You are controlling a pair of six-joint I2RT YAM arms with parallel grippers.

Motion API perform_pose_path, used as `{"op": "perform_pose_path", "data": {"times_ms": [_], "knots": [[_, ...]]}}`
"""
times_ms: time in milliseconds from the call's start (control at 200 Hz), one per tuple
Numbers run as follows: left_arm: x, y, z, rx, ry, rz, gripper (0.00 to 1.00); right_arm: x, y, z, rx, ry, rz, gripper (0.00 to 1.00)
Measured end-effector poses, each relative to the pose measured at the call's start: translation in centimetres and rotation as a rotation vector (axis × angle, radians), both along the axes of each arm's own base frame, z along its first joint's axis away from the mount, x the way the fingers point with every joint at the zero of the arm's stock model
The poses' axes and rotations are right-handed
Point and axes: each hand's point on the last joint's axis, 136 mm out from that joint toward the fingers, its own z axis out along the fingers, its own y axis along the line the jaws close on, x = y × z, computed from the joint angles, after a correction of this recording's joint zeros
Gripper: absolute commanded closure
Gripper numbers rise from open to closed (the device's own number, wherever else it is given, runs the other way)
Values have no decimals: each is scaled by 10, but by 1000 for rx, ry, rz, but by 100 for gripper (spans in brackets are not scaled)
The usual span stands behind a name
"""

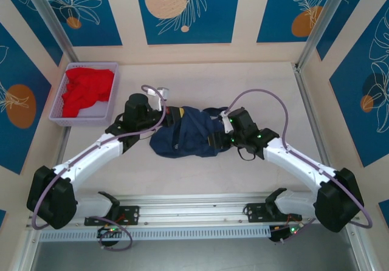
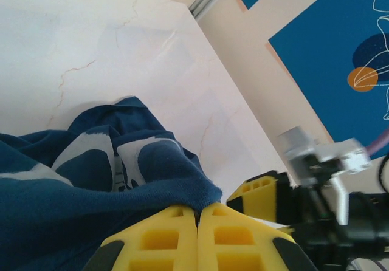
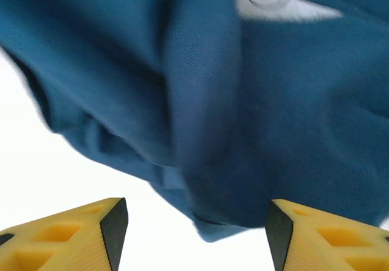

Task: Fold the inside-out t-shirt

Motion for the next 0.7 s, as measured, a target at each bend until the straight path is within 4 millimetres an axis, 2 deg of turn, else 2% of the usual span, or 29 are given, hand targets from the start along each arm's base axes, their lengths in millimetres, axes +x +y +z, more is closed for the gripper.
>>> {"op": "perform_pose_path", "data": {"times_ms": [60, 170, 250, 295, 365, 460, 565, 635, 700], "knots": [[0, 1, 0, 7, -1, 7, 100, 4, -7, -11, -30, 11, -31, 43], [1, 8, 2, 17, -8, 29, 100, 16, -13, -22, -46, 15, -67, 80], [4, 17, 10, 14, -30, 60, 100, 24, -18, -23, -57, 11, -86, 99], [6, 23, 16, 13, -44, 81, 100, 27, -21, -20, -58, 7, -99, 100], [10, 33, 27, 24, -76, 115, 100, 36, -25, -2, -54, -38, -104, 100], [17, 42, 53, 41, -138, 155, 100, 48, -32, 49, -15, -149, -122, 100], [24, 48, 95, 55, -236, 194, 100, 61, -41, 134, 49, -336, -141, 100], [27, 53, 134, 56, -315, 220, 100, 66, -47, 198, 93, -477, -149, 100], [30, 55, 171, 47, -388, 240, 100, 66, -50, 248, 118, -582, -147, 100]]}}
